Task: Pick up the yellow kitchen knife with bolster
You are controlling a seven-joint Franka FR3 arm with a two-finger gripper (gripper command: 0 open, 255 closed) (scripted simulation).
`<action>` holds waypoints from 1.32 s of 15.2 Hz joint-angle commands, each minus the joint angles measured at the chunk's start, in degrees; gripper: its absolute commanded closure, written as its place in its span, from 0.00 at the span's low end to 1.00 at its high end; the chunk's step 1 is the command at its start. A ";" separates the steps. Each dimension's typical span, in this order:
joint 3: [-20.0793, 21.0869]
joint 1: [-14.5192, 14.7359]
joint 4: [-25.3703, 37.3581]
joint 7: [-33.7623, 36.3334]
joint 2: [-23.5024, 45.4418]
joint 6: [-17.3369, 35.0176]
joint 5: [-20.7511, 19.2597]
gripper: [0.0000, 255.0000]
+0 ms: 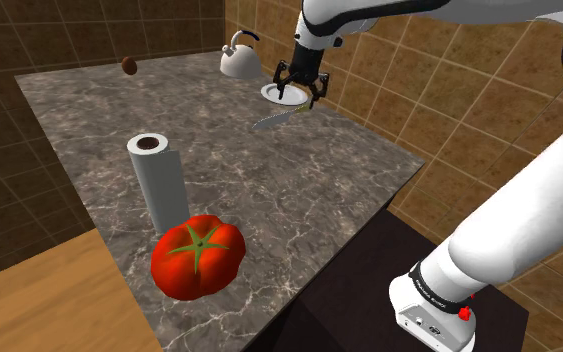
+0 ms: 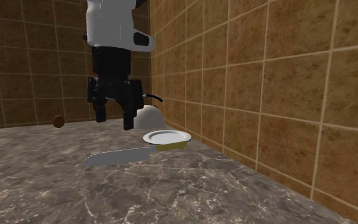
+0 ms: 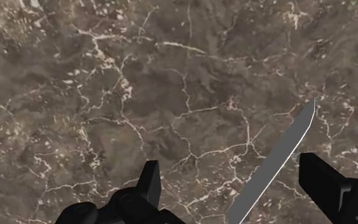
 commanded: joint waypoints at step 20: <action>-4.48 -2.72 14.55 22.29 24.05 8.58 3.85 0.00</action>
